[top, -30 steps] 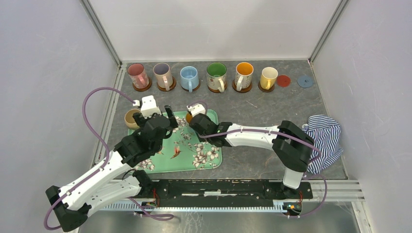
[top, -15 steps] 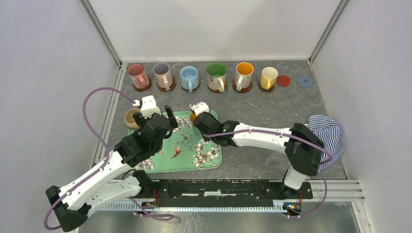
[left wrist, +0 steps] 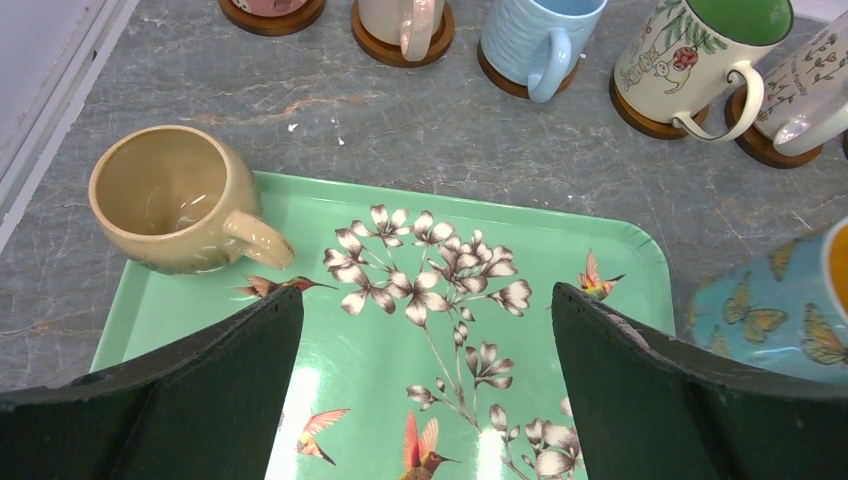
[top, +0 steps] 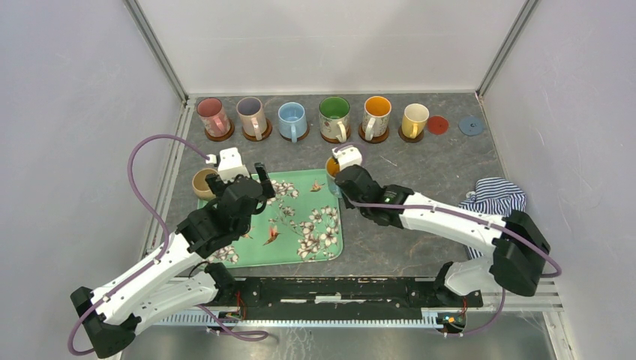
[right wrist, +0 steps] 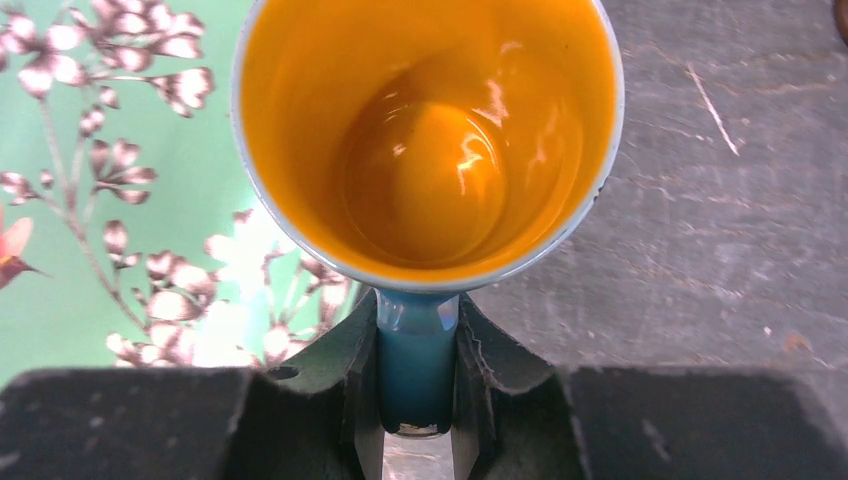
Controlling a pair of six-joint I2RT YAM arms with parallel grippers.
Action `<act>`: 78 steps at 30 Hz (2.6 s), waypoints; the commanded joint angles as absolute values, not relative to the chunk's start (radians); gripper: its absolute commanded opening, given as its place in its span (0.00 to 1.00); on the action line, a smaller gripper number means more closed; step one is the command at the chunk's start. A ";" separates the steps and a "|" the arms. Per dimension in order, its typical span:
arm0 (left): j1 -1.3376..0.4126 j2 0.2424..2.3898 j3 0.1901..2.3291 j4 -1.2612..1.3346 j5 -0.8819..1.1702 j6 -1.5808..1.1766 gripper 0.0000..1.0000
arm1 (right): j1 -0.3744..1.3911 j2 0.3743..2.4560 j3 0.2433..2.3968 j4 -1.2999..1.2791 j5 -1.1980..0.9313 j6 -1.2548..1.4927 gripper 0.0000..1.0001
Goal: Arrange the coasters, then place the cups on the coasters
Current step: Pick up the cup from the tray, then place the cup on the coaster.
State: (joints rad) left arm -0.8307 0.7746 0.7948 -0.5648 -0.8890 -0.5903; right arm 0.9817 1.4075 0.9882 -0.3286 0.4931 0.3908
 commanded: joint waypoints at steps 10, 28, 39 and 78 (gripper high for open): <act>-0.828 0.769 0.792 -0.504 -0.864 -0.557 1.00 | 0.748 1.162 0.869 -0.317 0.630 0.354 0.00; -0.828 0.721 0.792 -0.504 -0.848 -0.557 1.00 | 0.249 1.220 0.883 -0.142 0.549 0.249 0.00; -0.827 0.706 0.792 -0.502 -0.853 -0.554 1.00 | 0.039 1.440 1.047 0.022 0.474 0.214 0.00; -0.827 0.695 0.789 -0.510 -0.875 -0.555 1.00 | -0.067 2.189 1.856 -0.141 0.202 0.052 0.00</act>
State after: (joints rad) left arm -0.8307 0.6994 0.7948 -0.5430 -0.8387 -0.5896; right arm -0.0635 2.2009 1.7840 -0.1989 0.2020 0.0792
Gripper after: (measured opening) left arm 0.994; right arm 0.287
